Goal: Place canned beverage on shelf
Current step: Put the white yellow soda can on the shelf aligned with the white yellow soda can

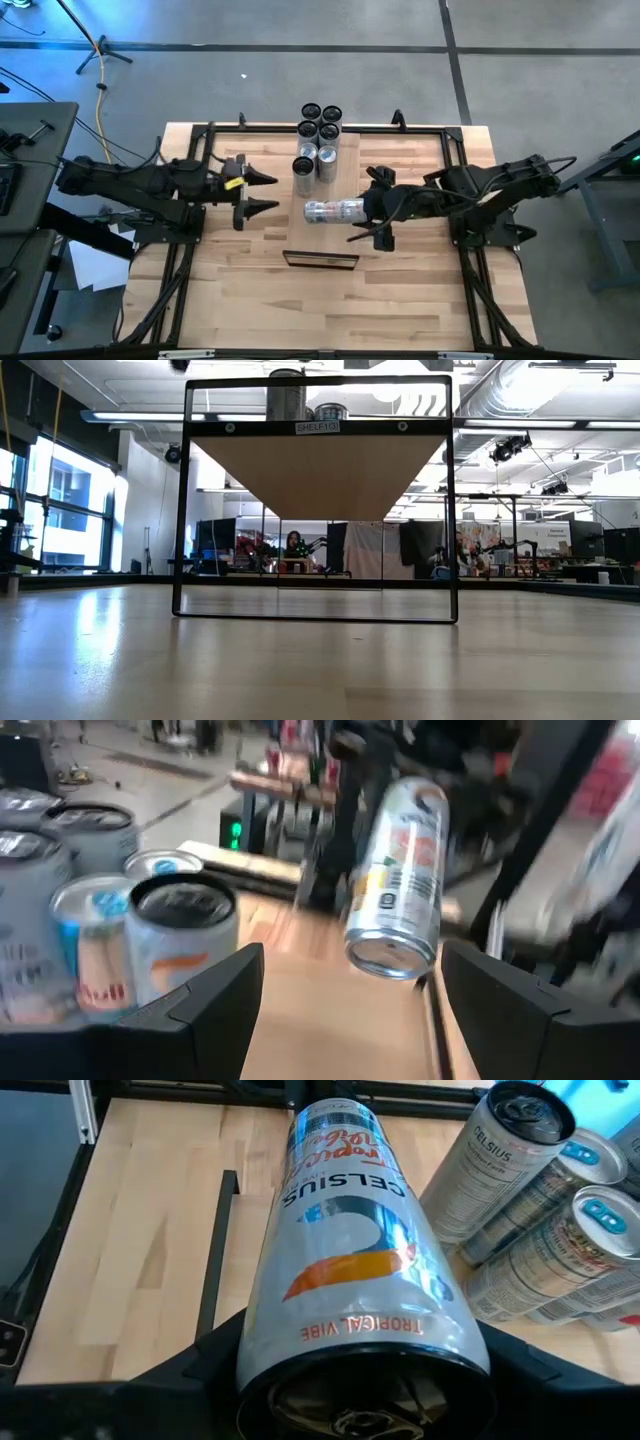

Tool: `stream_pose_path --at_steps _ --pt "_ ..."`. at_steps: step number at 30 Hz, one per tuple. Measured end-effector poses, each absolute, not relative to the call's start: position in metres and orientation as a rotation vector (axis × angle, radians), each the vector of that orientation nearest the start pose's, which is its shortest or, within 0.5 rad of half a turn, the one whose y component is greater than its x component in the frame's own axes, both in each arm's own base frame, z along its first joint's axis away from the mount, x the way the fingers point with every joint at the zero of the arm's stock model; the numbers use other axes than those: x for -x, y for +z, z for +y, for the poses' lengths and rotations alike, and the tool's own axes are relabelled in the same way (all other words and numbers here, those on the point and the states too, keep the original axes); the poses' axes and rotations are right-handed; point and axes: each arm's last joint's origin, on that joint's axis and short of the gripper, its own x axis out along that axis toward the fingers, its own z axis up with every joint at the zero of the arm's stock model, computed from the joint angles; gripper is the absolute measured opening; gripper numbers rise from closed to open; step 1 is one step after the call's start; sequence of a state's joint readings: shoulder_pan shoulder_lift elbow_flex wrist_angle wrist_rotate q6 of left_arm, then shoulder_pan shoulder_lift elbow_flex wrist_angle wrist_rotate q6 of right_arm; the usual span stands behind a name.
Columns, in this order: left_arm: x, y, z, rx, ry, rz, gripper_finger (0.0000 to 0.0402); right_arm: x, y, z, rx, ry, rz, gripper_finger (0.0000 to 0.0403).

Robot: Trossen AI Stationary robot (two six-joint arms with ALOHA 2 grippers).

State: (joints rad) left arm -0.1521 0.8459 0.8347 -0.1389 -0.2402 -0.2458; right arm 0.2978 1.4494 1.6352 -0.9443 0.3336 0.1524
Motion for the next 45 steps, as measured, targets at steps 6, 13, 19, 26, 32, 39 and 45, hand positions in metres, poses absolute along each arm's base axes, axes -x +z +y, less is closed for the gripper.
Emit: stream_pose_path --at_steps 6,13,19,26,32,39,45 --pt "-0.210 0.395 -0.032 -0.006 0.050 0.265 0.0278 -0.277 0.404 0.075 0.076 -0.071 0.720 0.0251" --pt "-0.254 0.431 -0.036 0.033 -0.012 0.392 0.0278 -0.277 0.404 0.075 0.073 -0.068 0.721 0.0248" --pt "-0.297 0.425 -0.033 0.015 -0.012 0.597 0.0278 -0.277 0.404 0.075 0.073 -0.065 0.721 0.0248" --pt "-0.326 0.418 -0.031 -0.014 -0.071 0.656 0.0278 -0.277 0.404 0.075 0.069 -0.051 0.724 0.0248" --pt "-0.341 0.401 -0.034 -0.039 -0.116 0.718 0.0278 -0.277 0.404 0.075 0.073 -0.044 0.725 0.0248" --pt "-0.356 0.385 -0.031 -0.002 -0.092 0.759 0.0278 -0.276 0.403 0.075 0.079 -0.046 0.738 0.0248" --pt "-0.360 0.381 -0.031 -0.024 -0.109 0.769 0.0278 -0.277 0.404 0.075 0.076 -0.045 0.728 0.0248"
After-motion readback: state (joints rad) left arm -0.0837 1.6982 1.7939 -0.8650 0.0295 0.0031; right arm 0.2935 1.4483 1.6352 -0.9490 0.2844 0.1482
